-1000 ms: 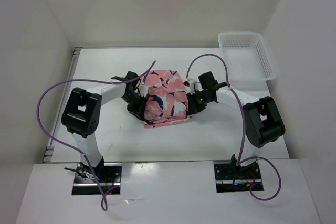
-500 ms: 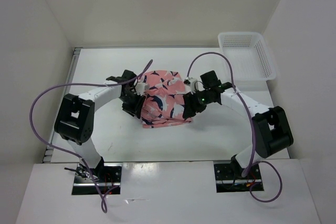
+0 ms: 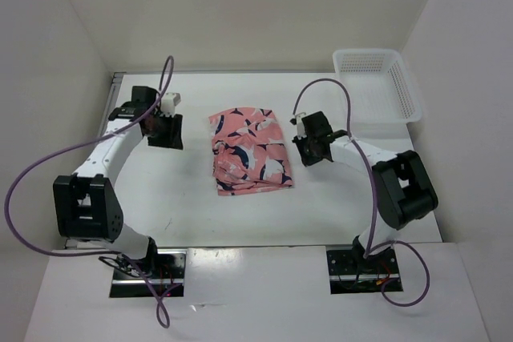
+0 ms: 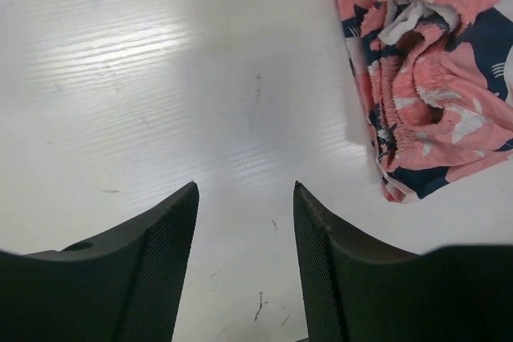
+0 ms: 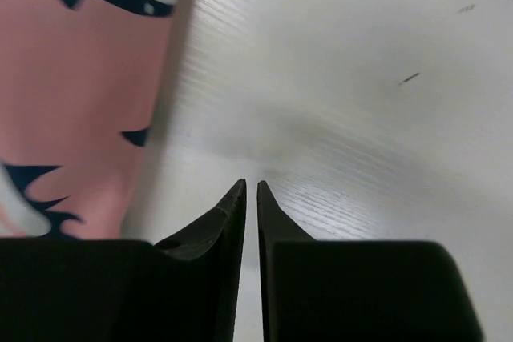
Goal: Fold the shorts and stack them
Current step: Fold the shorts
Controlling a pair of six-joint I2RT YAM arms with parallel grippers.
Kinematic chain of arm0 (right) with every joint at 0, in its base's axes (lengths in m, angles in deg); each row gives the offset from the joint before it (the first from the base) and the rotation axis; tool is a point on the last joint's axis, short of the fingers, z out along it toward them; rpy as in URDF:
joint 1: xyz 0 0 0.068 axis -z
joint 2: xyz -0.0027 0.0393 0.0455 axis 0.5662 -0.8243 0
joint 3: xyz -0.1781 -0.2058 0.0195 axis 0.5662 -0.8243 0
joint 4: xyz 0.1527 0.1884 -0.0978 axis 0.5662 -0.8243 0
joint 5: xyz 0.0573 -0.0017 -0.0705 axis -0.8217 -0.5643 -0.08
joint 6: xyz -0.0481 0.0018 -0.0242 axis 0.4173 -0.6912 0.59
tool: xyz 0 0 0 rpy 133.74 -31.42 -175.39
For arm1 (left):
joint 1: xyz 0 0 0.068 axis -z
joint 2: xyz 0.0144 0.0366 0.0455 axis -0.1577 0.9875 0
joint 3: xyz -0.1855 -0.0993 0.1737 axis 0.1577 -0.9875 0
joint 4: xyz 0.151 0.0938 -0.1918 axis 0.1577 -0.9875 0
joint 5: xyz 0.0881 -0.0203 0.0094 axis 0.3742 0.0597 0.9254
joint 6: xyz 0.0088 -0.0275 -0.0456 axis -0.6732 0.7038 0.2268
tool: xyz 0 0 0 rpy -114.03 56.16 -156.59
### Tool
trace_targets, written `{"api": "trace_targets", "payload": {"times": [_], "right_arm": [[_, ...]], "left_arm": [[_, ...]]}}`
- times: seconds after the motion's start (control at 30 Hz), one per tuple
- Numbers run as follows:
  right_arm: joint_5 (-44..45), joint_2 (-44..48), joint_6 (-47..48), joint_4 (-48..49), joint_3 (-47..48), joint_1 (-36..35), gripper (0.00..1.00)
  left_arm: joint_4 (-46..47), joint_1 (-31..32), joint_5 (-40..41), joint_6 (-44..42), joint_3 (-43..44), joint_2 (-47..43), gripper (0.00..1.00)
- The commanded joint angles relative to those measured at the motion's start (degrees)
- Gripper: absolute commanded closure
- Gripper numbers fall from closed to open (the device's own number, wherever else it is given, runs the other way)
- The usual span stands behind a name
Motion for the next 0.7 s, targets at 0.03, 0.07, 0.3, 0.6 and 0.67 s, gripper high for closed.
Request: {"api": "trace_targets", "payload": {"times": [0.03,0.07,0.3,0.6,0.67], "right_arm": [[5.71,-2.34,-0.15,3.71,-2.33,-1.92,0.86],[5.71,-2.34,-0.15,3.71,-3.21,-2.89,0.87],[2.91,-6.47,-2.77,3.10,-0.15,-9.58,0.89],[-4.82,-6.74,-5.77,0.55,1.18,-12.65,0.89],[-5.62,-6.74,-6.47,0.03,1.79,-12.66,0.89]], "left_arm": [[0.24,-4.14,-1.37,-0.25,0.01,-3.83,0.41],[0.24,-4.85,-1.89,-0.25,0.01,-4.79,0.41],[0.77,-11.10,-3.56,-0.25,0.01,-7.70,0.35],[1.29,-12.42,-4.09,-0.25,-0.52,-9.55,0.33],[1.29,-12.42,-4.09,-0.25,0.00,-9.02,0.33]]}}
